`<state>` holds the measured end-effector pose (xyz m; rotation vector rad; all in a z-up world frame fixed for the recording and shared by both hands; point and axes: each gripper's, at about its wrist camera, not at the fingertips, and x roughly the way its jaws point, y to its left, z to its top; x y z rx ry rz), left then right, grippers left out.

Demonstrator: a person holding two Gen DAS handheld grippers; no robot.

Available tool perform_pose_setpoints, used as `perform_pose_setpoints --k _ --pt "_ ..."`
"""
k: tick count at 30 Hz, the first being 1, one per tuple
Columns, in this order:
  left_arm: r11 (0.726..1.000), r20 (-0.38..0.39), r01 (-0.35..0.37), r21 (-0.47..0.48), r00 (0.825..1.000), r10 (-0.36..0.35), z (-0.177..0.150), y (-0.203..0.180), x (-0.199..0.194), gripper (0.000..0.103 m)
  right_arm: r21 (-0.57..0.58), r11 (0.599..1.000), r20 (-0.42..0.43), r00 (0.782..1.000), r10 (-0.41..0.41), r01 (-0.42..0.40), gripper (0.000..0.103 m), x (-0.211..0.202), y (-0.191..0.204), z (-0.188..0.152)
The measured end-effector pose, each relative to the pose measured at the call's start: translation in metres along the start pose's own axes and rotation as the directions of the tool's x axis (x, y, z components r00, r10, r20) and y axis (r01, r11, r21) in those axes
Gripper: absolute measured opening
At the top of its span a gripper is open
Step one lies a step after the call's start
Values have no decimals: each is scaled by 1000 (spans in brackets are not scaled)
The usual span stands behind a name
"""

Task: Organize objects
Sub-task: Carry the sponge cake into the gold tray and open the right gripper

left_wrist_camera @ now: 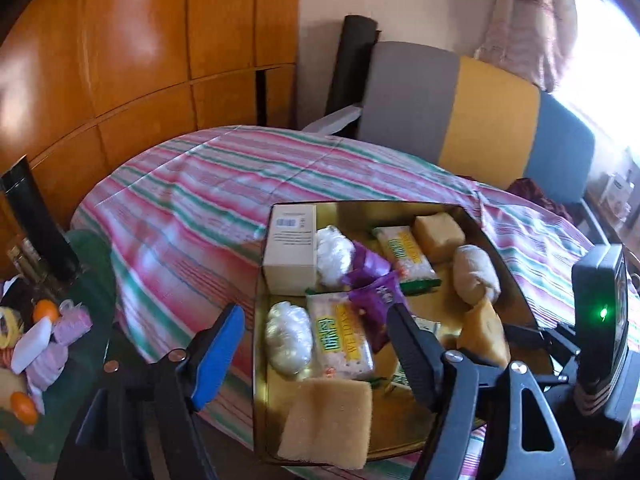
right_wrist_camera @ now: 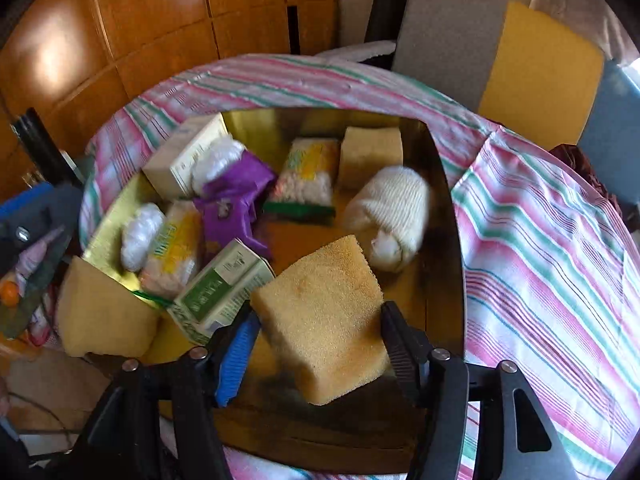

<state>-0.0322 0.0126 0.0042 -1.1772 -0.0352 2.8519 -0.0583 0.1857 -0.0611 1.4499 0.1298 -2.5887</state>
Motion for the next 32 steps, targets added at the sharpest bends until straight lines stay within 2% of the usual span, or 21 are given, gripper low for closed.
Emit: perform_pose_setpoints --k 2,3,4,7,9,14,18,22,28,32 --pt "1000 11 -11 -14 1000 11 -1 2 -2 75 5 1000 -4 1000 -10 10 68 6 -1 -3" --pt "1000 15 -19 -15 1000 19 -1 2 -3 75 8 1000 -2 1000 -20 20 73 4 -3 -5" --pt "999 21 -30 -12 999 30 -2 2 -5 75 17 999 1 1000 -29 29 83 2 -4 -5" --pt "998 28 -62 -13 998 62 -4 1 -5 75 45 998 53 998 -37 35 93 -13 -7 -7" --pt "998 17 -56 -22 998 56 -6 0 -5 75 56 996 96 993 -72 66 99 -26 -6 -8" --pt "998 28 -39 -43 999 40 -11 -3 -11 71 133 979 173 969 -174 152 101 -57 -3 -7" --pt "998 28 -28 -49 999 30 -15 -6 -15 68 151 970 232 947 -224 192 102 -78 3 -8" --pt "999 32 -23 -43 999 24 -17 -8 -17 60 159 967 261 936 -238 201 103 -92 8 -6" --pt "999 100 -33 -36 994 37 -16 -8 -29 59 153 970 275 935 -225 188 103 -99 14 -7" --pt "999 110 -38 -23 993 40 -16 -11 -33 59 145 970 280 932 -228 194 103 -101 16 -8"
